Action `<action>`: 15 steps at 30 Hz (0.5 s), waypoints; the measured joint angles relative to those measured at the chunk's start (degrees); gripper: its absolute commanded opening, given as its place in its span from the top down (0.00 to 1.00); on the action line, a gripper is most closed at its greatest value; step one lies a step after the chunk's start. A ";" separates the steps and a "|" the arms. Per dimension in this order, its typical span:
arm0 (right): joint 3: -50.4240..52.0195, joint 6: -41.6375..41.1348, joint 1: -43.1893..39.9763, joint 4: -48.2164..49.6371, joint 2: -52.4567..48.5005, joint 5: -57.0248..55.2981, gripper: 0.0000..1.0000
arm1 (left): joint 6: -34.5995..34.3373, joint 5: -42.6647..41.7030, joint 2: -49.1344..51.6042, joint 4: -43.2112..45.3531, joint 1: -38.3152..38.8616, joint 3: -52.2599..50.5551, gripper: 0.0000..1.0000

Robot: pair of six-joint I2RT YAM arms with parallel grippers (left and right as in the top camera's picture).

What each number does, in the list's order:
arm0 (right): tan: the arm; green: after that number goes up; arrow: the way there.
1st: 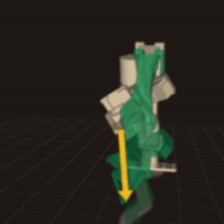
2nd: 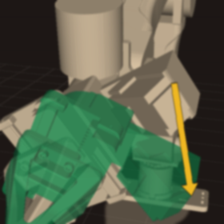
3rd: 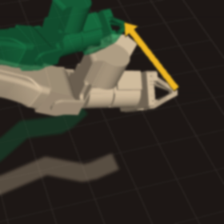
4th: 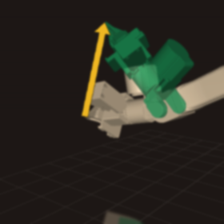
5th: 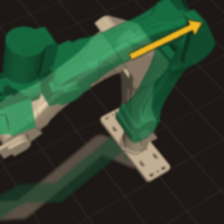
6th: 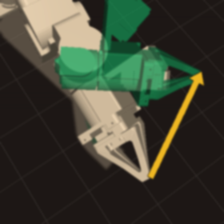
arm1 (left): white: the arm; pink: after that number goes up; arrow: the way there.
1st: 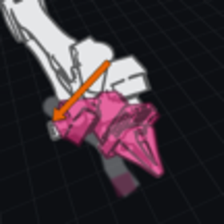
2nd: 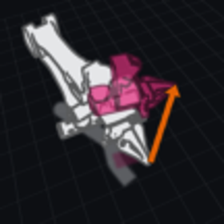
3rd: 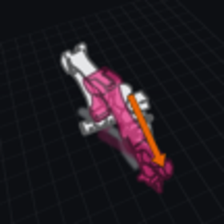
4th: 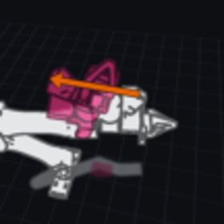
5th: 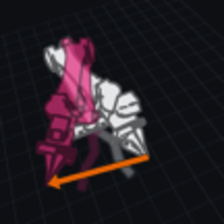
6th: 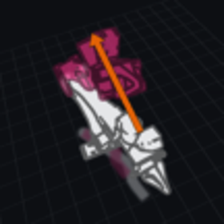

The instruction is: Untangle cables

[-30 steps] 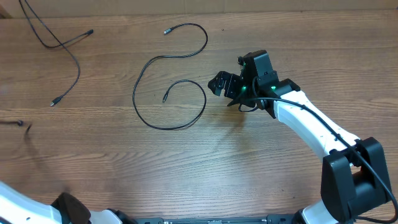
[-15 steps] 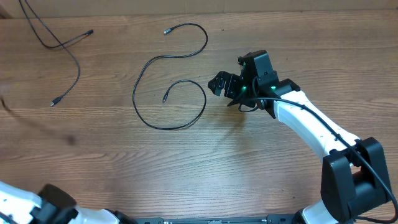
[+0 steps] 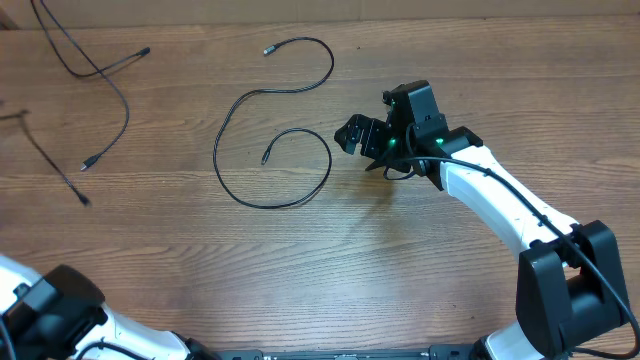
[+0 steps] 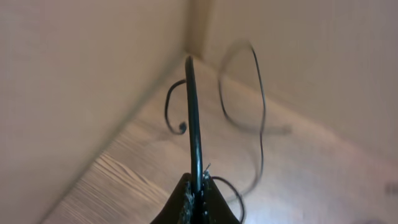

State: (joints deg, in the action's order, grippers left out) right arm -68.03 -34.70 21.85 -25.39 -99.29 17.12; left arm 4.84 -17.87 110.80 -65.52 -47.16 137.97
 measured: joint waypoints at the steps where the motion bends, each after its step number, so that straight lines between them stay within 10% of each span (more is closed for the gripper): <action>1: 0.00 0.04 0.00 0.04 0.00 0.00 0.00 | 1.18 -0.17 1.25 -1.29 0.70 0.04 0.95; 15: 0.00 0.02 0.00 0.04 0.00 -0.02 0.00 | 3.08 -0.57 18.21 -15.69 3.06 -0.02 0.95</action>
State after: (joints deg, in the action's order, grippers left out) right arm -68.03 -34.68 21.85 -25.34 -99.29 17.10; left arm 7.92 -18.44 129.01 -81.21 -44.10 137.95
